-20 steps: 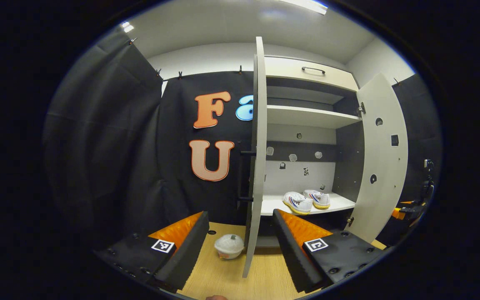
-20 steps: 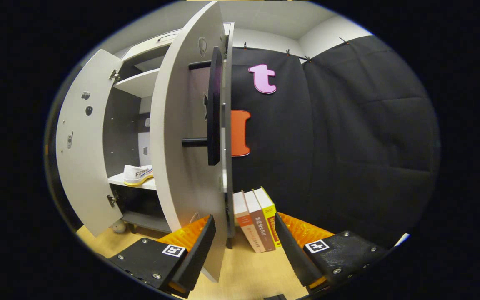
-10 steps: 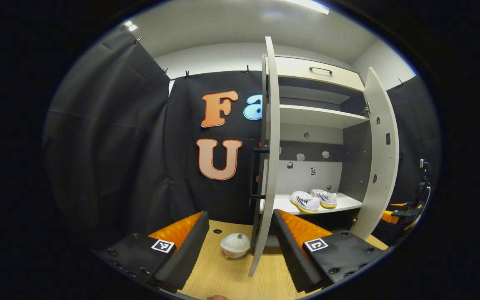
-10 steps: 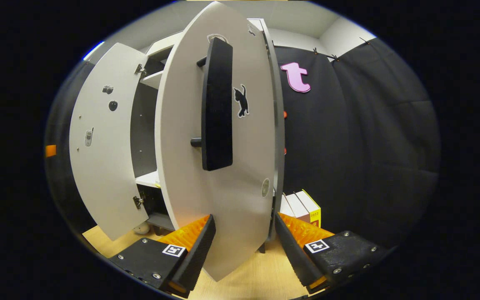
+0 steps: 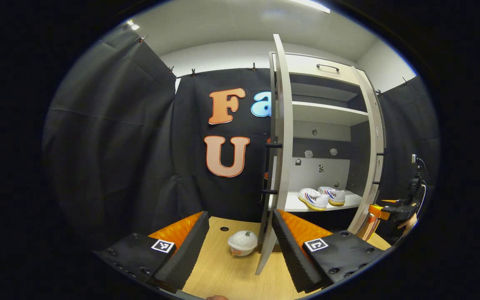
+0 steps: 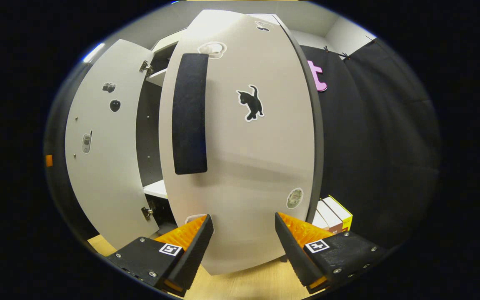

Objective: Grab one shoe with the right hand and put it into the shoe cabinet, grab the other shoe with the left hand and put it into the shoe cabinet; then close the right door with the right hand and the left door with the left hand.

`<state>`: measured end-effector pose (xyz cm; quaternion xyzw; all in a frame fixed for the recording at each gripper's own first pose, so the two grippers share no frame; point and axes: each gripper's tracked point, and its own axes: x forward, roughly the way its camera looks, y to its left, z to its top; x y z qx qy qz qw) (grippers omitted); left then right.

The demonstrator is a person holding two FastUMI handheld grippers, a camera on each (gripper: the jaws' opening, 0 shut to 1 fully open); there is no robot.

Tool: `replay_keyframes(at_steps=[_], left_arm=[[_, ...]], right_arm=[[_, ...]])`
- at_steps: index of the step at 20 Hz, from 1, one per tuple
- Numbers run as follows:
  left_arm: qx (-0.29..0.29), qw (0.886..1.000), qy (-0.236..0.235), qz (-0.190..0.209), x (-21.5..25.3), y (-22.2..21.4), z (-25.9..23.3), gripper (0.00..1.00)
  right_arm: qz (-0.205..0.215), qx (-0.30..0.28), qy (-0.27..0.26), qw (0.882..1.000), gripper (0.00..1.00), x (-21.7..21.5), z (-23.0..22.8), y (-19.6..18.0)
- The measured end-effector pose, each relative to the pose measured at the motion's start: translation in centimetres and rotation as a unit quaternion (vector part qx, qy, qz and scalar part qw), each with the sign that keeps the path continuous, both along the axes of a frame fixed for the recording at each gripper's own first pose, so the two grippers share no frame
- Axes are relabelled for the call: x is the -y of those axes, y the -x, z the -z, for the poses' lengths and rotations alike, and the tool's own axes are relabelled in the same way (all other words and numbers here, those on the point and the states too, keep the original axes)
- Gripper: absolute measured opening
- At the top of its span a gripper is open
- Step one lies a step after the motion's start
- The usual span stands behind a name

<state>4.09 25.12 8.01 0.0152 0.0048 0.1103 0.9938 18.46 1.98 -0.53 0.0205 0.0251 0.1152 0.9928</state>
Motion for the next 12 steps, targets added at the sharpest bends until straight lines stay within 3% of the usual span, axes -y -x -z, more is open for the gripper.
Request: replay_keyframes(at_steps=[12], left_arm=[[-0.002,1.000,0.003,-0.002,-3.6,-2.2,2.6,0.97]], right_arm=[[0.019,-0.004,0.001,1.000,0.92,-1.7,-0.8,-3.8]])
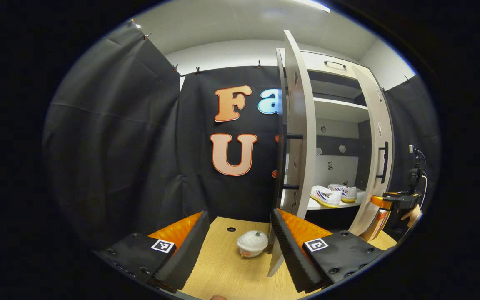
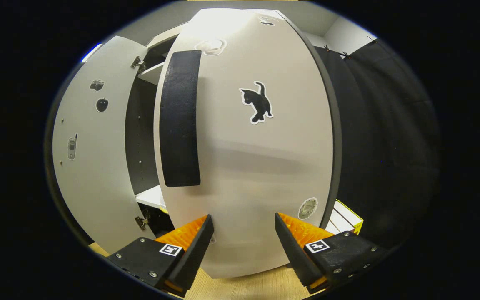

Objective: Grab one shoe with the right hand and put it into the shoe cabinet, grab the other shoe with the left hand and put it into the shoe cabinet; then close the right door with the right hand and the left door with the left hand.

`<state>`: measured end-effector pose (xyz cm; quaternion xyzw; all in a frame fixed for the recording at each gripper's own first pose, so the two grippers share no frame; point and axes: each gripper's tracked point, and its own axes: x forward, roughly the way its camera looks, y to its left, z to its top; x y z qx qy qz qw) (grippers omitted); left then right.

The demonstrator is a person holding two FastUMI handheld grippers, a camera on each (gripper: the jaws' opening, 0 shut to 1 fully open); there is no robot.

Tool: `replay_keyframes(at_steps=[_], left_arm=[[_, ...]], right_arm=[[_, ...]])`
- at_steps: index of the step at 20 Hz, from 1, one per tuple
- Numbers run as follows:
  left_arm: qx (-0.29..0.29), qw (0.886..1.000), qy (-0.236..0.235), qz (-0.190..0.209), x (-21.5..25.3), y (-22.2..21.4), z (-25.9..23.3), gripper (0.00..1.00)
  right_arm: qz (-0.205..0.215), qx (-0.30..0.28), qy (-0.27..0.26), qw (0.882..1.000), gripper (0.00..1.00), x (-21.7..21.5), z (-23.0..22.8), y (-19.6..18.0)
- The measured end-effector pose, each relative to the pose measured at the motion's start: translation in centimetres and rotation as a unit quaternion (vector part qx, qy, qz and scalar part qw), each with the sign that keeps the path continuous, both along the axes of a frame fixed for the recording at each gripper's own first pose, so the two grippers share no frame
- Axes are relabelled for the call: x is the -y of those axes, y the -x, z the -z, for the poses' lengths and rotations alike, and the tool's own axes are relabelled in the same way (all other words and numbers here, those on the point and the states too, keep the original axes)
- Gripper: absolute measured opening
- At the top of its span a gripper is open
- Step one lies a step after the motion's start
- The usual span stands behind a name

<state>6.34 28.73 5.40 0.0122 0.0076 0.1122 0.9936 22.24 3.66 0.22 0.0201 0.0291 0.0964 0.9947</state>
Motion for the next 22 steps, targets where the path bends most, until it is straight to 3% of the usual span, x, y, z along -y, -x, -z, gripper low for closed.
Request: replay_keyframes(at_steps=[15,22], left_arm=[[-0.030,0.998,0.021,0.051,0.7,-8.7,4.9,0.98],[-0.033,0.998,0.008,0.055,1.1,-9.6,5.2,0.96]], right_arm=[[0.033,-0.005,0.020,0.999,0.92,-0.3,-0.4,-0.6],[0.041,0.008,0.007,0.999,0.92,1.3,-1.9,1.7]])
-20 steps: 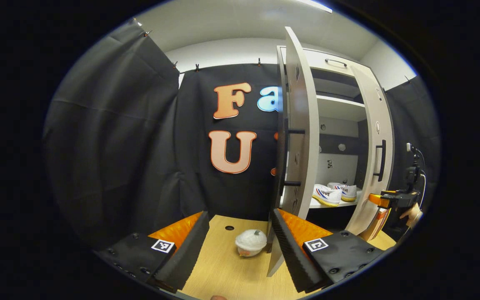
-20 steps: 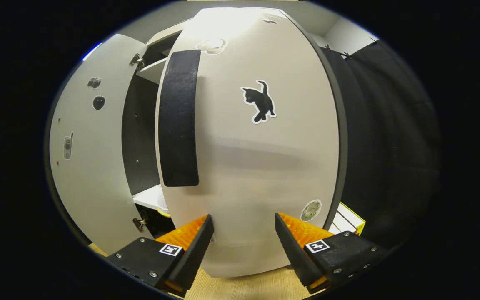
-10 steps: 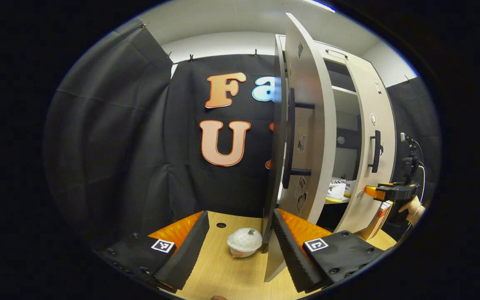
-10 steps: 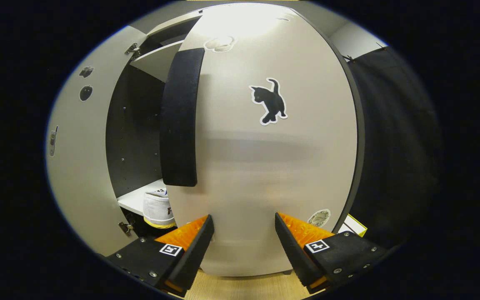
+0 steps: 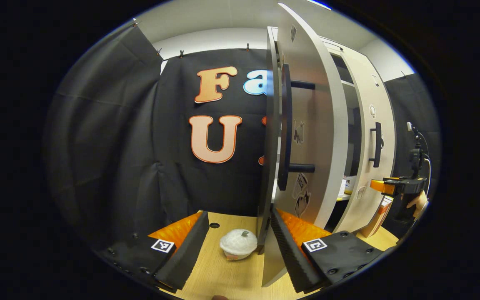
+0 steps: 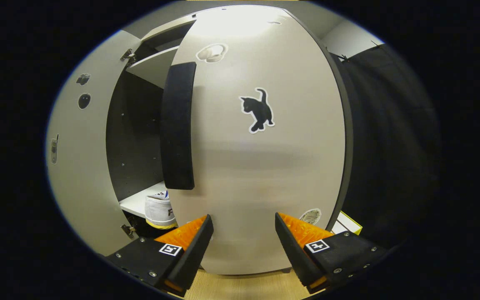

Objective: Grab one shoe with the right hand and put it into the shoe cabinet, grab the other shoe with the left hand and put it into the shoe cabinet; then close the right door with the right hand and the left door with the left hand.

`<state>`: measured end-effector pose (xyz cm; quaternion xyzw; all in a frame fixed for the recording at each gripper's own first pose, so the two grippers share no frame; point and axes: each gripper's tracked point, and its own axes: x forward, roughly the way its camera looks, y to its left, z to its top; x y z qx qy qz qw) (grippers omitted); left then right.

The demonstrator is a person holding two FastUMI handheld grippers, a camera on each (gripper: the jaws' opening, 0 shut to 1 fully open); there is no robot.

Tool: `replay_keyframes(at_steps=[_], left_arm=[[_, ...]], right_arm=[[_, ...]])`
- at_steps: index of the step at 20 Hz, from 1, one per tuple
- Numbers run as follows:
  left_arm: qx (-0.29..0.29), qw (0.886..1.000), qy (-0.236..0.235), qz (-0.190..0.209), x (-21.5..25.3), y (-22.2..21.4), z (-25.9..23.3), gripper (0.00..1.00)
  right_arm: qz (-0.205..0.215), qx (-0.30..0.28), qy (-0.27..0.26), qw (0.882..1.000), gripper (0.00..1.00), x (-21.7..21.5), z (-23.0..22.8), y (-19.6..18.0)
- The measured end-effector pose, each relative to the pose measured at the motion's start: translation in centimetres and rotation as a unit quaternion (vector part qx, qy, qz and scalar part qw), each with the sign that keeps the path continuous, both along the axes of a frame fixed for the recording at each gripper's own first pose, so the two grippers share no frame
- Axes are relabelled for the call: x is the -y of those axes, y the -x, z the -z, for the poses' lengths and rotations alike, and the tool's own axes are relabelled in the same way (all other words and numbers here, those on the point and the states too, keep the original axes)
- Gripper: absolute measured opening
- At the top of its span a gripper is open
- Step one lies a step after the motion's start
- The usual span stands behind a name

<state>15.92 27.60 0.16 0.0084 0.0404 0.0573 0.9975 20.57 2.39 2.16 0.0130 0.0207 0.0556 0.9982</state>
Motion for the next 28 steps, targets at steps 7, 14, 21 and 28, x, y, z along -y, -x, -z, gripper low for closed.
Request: replay_keyframes(at_steps=[7,14,21,28], left_arm=[[-0.004,1.000,0.005,0.016,3.0,-0.4,0.3,0.95],[-0.013,0.997,0.022,0.070,8.8,-1.8,0.9,0.95],[-0.010,0.998,0.022,0.062,9.8,-4.0,1.1,0.99],[-0.009,0.998,0.021,0.061,10.1,-5.9,1.3,0.98]], right_arm=[[0.007,0.019,-0.003,1.000,0.92,2.8,-1.9,3.7],[0.012,0.038,0.013,0.999,0.92,5.3,-3.1,7.8],[0.036,0.037,0.022,0.998,0.92,8.5,-3.0,10.1],[0.052,0.031,0.024,0.998,0.92,10.0,-2.5,10.4]])
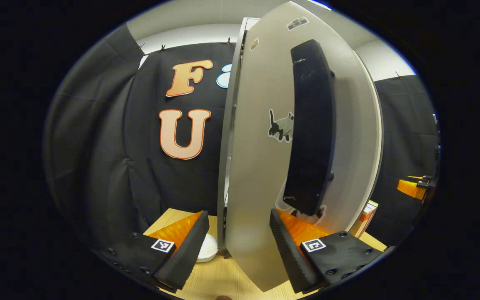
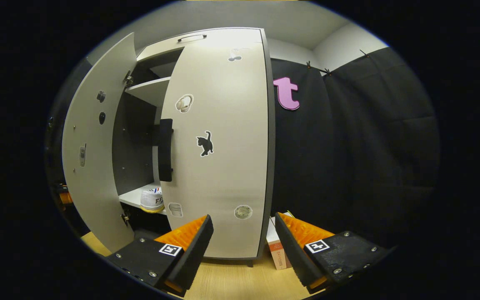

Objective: Grab one shoe with the right hand and put it into the shoe cabinet, grab the other shoe with the left hand and put it into the shoe cabinet; then close the right door with the right hand and the left door with the left hand.

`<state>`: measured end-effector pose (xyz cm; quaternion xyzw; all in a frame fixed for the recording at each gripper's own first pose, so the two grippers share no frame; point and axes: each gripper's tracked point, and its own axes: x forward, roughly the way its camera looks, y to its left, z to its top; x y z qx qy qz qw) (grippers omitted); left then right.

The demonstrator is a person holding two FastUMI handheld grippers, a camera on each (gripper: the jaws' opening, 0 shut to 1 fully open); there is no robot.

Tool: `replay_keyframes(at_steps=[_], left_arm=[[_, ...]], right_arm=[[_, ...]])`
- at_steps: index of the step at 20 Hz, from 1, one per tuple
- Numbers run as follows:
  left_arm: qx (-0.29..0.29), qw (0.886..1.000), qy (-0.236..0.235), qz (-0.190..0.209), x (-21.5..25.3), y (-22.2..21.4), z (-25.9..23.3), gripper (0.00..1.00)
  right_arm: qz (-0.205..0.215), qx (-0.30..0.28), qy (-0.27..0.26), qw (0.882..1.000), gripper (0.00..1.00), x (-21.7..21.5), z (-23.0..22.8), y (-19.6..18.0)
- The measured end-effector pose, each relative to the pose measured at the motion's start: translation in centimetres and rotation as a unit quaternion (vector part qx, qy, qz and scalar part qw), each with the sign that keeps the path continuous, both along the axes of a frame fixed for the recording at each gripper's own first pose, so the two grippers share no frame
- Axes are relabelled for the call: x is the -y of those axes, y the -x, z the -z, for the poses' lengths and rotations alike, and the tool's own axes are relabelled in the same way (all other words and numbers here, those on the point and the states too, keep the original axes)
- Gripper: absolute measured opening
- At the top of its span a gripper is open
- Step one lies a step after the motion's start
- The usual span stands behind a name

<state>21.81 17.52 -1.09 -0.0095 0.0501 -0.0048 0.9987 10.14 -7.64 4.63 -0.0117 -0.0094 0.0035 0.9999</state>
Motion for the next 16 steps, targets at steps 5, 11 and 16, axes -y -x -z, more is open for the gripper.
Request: replay_keyframes(at_steps=[5,11,16], left_arm=[[0.000,1.000,0.004,0.026,2.2,-1.8,0.4,0.95],[-0.012,0.999,0.012,0.045,5.2,-7.1,2.1,0.97],[-0.001,0.999,-0.012,0.046,6.2,-8.6,2.0,0.96]], right_arm=[[0.009,-0.005,-0.002,1.000,0.92,0.4,0.5,-0.6],[0.026,-0.006,0.000,1.000,0.92,1.6,0.7,-0.7],[0.040,-0.006,0.005,0.999,0.92,2.5,0.6,-0.4]])
